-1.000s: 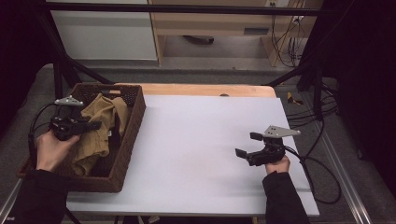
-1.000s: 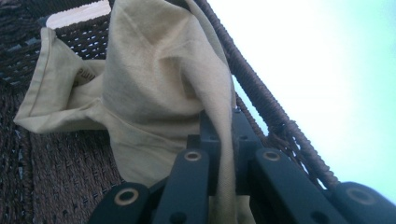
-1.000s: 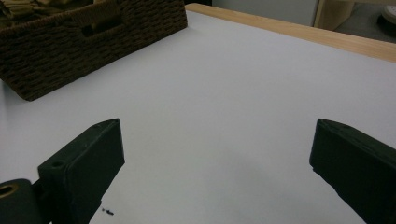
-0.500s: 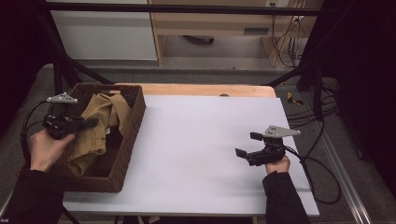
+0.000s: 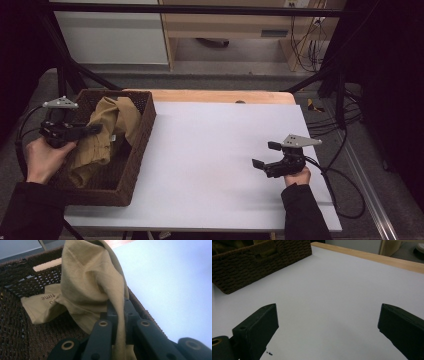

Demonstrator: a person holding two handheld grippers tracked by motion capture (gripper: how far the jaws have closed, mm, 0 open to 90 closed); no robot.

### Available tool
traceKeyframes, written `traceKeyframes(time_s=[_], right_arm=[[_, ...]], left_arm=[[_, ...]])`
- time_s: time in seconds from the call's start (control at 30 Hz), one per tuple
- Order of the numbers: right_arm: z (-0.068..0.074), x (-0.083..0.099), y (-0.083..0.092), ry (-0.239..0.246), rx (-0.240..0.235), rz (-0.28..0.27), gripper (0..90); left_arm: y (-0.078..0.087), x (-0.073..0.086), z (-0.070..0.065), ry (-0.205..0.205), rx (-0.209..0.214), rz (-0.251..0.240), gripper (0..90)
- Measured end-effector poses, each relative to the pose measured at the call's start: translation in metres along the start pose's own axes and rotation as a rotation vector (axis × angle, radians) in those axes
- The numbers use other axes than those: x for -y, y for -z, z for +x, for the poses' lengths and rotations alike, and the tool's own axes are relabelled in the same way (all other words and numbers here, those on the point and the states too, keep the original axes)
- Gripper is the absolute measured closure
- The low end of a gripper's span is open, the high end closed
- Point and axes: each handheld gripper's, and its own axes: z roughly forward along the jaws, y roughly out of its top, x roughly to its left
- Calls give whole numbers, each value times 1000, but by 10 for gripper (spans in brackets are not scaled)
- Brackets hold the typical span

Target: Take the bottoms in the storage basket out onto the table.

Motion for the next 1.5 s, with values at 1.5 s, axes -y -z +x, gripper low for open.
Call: traceKeyframes(time_s=[1.5], right_arm=[[0,0,0,4,2,6,37]], left_arm=[[51,-19,-9,-60,-27,-87,869]])
